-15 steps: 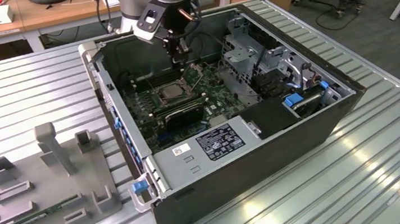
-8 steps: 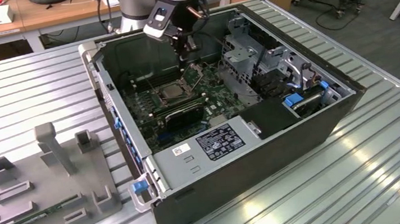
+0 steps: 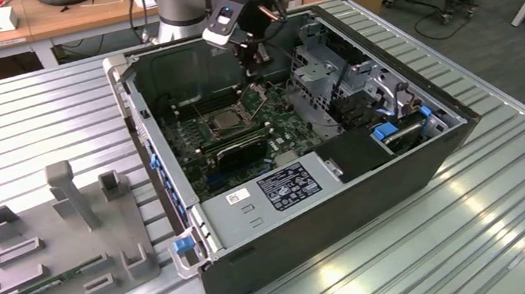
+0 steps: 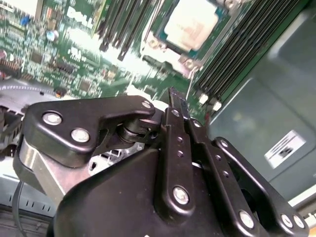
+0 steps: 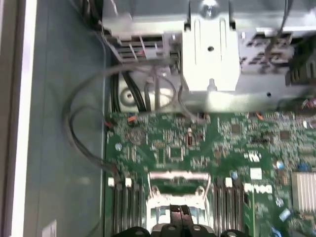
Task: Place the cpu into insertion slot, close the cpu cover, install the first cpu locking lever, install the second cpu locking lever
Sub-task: 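Close the cpu cover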
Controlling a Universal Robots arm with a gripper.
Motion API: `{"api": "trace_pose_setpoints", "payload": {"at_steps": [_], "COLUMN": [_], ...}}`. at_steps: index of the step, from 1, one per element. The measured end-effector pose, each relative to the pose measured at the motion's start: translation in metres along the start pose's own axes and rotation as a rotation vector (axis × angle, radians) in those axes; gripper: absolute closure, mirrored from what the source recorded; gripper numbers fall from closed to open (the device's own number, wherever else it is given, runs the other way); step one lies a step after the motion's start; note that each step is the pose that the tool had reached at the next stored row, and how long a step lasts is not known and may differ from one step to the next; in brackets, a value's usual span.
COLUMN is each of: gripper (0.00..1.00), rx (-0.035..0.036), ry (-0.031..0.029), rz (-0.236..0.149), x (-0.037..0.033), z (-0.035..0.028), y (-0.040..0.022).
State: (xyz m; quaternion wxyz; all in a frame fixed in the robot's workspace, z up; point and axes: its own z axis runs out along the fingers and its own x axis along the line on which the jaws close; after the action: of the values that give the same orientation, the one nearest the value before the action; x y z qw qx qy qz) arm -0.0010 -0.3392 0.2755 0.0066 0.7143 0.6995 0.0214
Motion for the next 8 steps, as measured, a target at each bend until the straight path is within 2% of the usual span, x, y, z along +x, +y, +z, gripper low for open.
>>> {"api": "trace_pose_setpoints", "payload": {"at_steps": [8], "gripper": [0.89], "rx": [0.0001], "ry": [-0.0001], "rz": [0.000], "x": [0.0006], "z": [0.0011], "y": [0.0267]}}
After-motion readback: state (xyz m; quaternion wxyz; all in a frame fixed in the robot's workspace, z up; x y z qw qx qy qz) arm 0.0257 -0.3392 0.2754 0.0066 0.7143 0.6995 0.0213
